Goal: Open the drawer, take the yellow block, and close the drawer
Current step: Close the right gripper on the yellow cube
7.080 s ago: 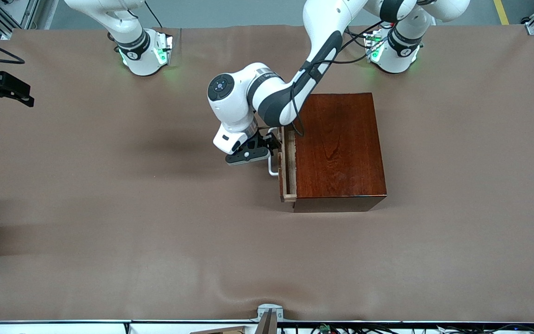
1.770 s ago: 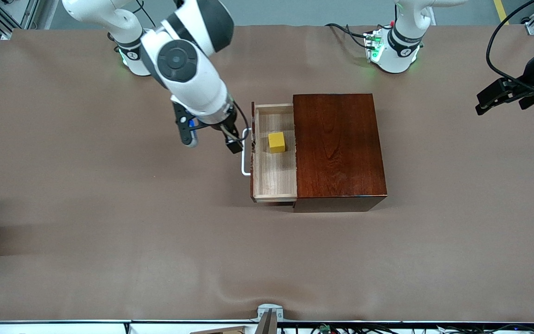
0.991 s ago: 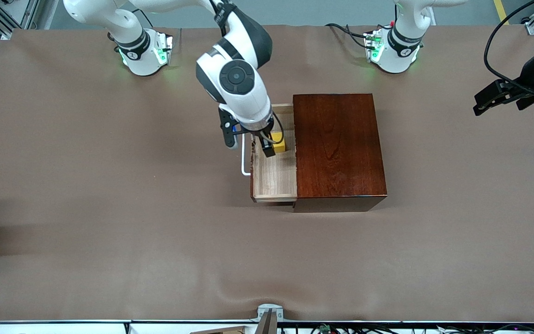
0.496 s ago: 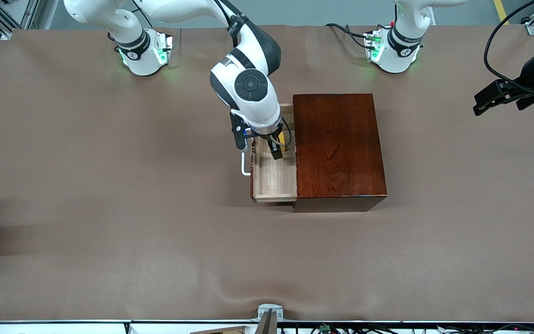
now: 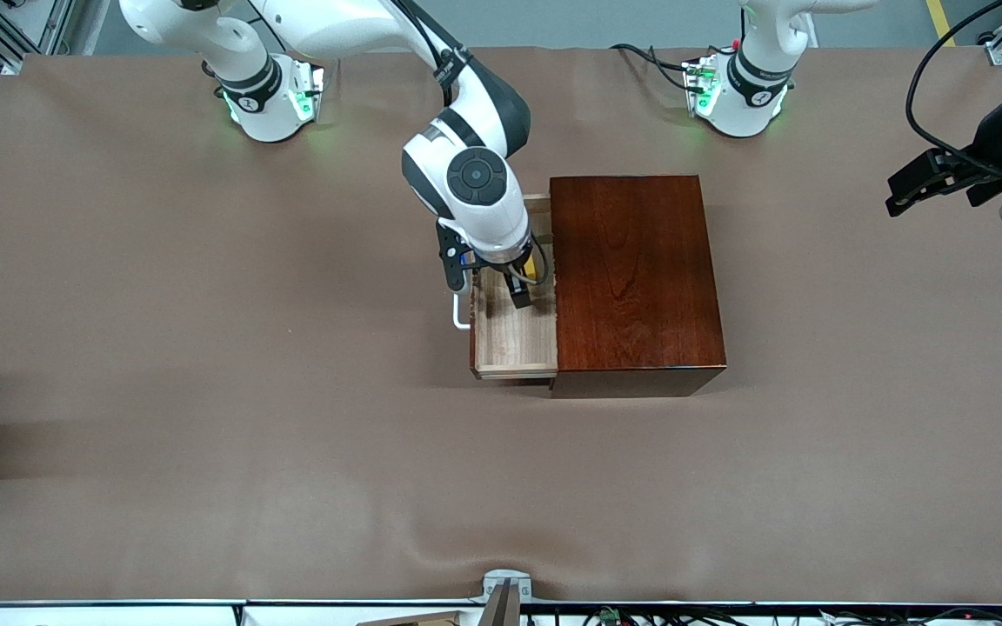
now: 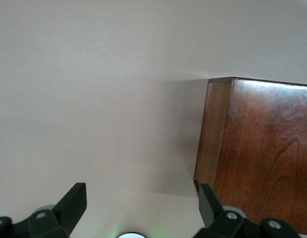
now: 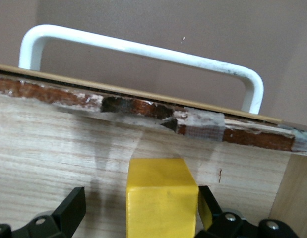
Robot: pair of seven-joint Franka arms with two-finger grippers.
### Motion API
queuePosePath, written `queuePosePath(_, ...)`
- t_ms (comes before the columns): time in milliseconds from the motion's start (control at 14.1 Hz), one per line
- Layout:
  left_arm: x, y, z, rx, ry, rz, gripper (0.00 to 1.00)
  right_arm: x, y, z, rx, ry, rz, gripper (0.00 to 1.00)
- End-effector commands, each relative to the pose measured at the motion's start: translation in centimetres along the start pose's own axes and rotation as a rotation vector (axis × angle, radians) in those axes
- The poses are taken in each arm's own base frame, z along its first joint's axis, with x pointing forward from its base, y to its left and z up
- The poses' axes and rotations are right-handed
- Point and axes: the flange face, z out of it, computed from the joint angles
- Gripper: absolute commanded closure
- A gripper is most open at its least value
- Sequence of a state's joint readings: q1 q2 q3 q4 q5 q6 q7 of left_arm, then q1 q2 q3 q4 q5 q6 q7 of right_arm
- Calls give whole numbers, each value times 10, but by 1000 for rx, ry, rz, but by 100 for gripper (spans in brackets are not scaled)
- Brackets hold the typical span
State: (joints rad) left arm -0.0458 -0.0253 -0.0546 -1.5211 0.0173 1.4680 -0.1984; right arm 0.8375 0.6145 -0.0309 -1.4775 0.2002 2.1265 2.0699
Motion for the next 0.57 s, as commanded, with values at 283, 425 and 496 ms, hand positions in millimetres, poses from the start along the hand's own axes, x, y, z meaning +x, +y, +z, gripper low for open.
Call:
queuePosePath(283,-5,2,-3,9,4,20,0,-8,9,9,4,48,-63,89)
queuePosePath(425,-4,1,-3,9,5,19,0,-6,4,2,13,37,-50,100)
queuePosePath(496,-4,2,-4,8,7,20,0,-6,4,0,12,35,-47,100)
